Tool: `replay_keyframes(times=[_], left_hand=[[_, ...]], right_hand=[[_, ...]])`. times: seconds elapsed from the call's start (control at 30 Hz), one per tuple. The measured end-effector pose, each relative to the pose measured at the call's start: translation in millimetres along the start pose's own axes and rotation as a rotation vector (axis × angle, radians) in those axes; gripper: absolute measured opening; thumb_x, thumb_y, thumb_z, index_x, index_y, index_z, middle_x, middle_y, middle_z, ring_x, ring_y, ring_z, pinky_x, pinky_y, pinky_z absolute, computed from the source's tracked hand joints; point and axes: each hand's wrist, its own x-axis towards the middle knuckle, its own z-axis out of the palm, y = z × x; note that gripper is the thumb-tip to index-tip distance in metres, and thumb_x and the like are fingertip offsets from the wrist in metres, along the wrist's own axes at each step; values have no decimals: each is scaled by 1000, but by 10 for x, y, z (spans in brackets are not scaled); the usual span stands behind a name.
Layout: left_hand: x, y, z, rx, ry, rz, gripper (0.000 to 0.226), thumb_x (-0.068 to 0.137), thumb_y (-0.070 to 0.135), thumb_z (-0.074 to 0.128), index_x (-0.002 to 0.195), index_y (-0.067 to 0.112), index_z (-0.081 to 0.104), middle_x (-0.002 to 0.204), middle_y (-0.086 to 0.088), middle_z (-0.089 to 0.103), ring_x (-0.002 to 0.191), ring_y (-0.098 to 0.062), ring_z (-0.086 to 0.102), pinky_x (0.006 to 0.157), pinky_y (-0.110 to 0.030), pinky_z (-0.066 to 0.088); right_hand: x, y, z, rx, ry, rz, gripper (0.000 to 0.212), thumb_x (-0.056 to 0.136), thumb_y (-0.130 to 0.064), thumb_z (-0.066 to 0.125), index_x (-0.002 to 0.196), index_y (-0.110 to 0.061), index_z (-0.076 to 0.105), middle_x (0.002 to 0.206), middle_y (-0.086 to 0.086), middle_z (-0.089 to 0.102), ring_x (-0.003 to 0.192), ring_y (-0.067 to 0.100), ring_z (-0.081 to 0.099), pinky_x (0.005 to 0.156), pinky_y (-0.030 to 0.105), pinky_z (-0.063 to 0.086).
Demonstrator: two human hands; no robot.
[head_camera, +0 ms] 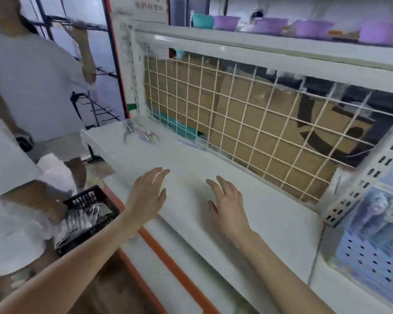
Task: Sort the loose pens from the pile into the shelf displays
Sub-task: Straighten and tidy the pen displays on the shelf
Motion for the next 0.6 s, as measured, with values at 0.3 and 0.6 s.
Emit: replay_keyframes(times=[0.3, 0.6], left_hand=[[308, -1328, -68, -31, 11, -88, 46, 91, 18, 56, 135, 14, 45, 133, -8, 50, 108, -32, 57, 88, -40, 46], [727, -2010, -14, -144, -10, -158, 41, 93, 20, 53, 133, 12, 47, 130, -10, 52, 110, -35, 55, 88, -42, 48]], right_hand=[[1117, -962, 832, 26, -109, -8, 54, 95, -12, 43, 145, -23, 27, 155, 7, 19, 139, 26, 21, 111, 34, 17], [1811, -1329, 1285, 50, -219, -2, 54, 92, -13, 47, 143, -19, 31, 149, 5, 31, 133, 26, 32, 107, 33, 26]])
